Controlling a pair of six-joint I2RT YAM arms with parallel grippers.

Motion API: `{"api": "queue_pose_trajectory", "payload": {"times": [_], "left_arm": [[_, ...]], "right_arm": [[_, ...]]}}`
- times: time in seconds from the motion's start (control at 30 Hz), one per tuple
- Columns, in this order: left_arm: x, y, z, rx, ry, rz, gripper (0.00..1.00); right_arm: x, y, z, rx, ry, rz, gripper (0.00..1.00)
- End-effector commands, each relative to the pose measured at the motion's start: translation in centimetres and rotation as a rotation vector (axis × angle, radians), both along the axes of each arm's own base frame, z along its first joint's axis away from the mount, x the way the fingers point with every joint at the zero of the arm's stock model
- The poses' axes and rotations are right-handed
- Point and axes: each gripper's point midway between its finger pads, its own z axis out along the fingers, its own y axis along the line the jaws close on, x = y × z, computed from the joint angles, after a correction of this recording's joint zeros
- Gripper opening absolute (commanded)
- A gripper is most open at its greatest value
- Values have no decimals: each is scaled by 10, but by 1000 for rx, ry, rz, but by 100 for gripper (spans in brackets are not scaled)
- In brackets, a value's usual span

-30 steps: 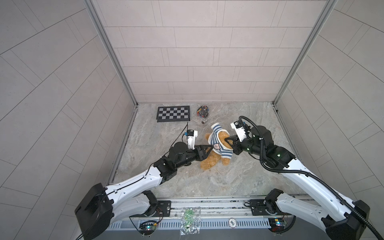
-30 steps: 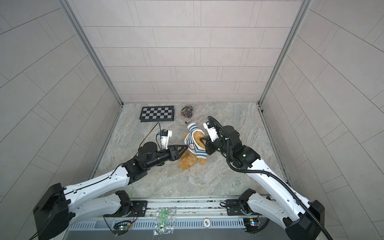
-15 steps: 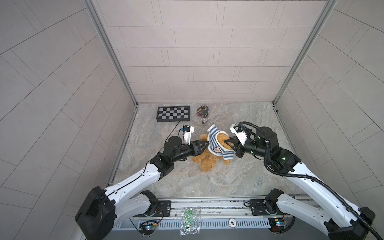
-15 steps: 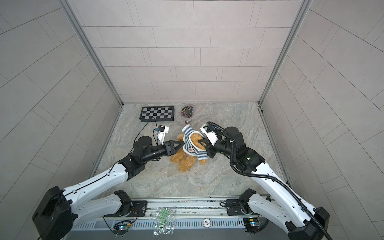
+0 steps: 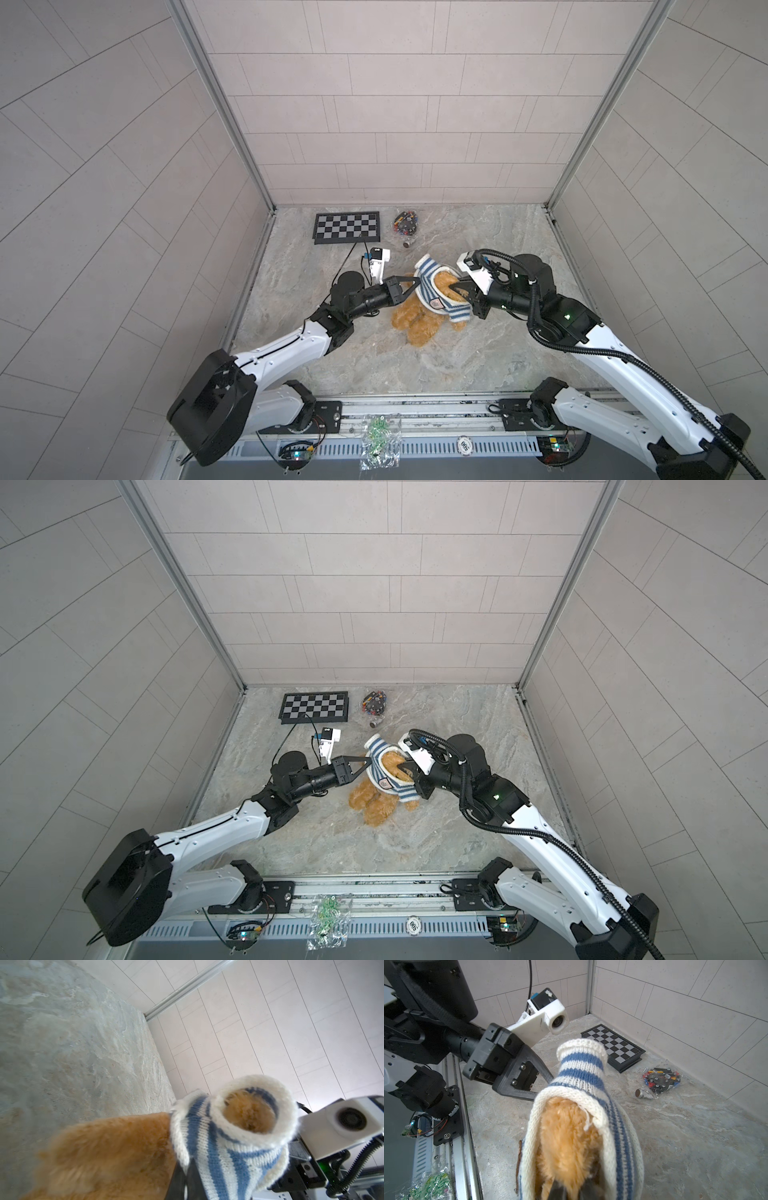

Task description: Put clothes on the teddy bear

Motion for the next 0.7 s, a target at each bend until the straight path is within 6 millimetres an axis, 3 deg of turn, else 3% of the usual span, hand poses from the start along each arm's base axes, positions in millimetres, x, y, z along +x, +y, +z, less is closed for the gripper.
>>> {"api": "queue_pose_trajectory", "payload": {"times": [0.0, 0.1, 0.27, 0.37, 0.5, 0.67], "left_arm": [[14, 20, -23, 31, 62, 81, 0], [20, 33, -49, 140, 97, 118, 0], [19, 31, -46, 157, 68, 93, 0], [15, 33, -33, 156, 25, 87, 3], [0, 43, 1, 209, -104, 78, 29], [-25, 48, 37, 332, -225, -19, 47]], "right_arm": [[-12, 3, 18, 14, -83, 80, 0], [-21, 6, 21, 19, -91, 128, 0], [-22, 8, 19, 6, -90, 150, 0], [-21, 7, 13, -19, -82, 146, 0], [-20, 4, 5, -56, -75, 143, 0], [-22, 5, 3, -69, -81, 160, 0]]}}
